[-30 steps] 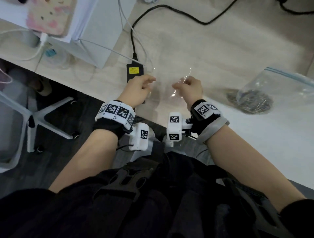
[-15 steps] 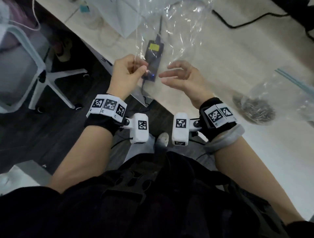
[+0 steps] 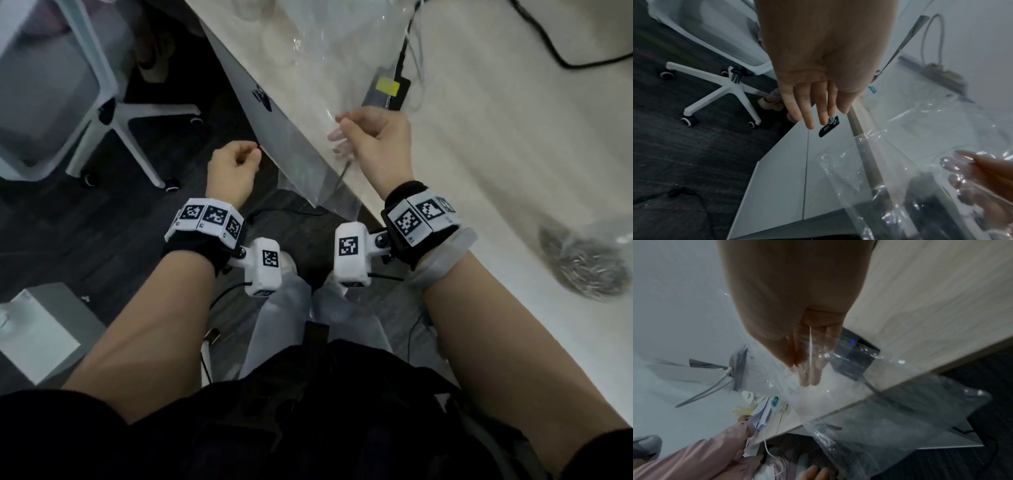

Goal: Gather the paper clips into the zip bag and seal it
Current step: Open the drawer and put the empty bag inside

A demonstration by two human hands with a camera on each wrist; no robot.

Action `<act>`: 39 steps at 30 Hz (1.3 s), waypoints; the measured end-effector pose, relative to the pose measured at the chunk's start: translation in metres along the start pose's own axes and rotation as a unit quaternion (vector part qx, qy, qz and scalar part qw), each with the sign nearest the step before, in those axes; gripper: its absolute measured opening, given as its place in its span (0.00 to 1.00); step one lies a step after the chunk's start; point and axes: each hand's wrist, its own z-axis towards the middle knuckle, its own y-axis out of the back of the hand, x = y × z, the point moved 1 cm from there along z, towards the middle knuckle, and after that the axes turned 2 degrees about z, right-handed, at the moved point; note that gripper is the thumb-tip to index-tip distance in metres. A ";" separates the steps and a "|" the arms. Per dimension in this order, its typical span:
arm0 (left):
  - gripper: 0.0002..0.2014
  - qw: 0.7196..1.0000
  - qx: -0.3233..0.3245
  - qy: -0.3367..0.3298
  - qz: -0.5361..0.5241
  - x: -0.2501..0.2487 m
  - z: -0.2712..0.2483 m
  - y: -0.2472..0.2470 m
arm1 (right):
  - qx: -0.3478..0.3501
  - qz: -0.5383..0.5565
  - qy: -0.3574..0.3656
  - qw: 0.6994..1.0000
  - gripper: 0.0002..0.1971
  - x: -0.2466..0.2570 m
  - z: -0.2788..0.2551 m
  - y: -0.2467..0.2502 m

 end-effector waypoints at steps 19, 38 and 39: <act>0.12 0.998 -0.008 0.058 -0.011 -0.003 0.139 -0.027 | -0.089 -0.137 0.009 0.987 0.04 -0.017 0.059 -0.032; 0.19 0.976 -0.003 0.200 0.083 0.060 0.066 0.056 | -0.072 -0.181 0.032 0.980 0.06 -0.013 0.034 -0.062; 0.18 0.973 -0.010 0.215 0.079 0.064 0.058 0.064 | -0.056 -0.175 0.032 0.982 0.06 -0.012 0.030 -0.069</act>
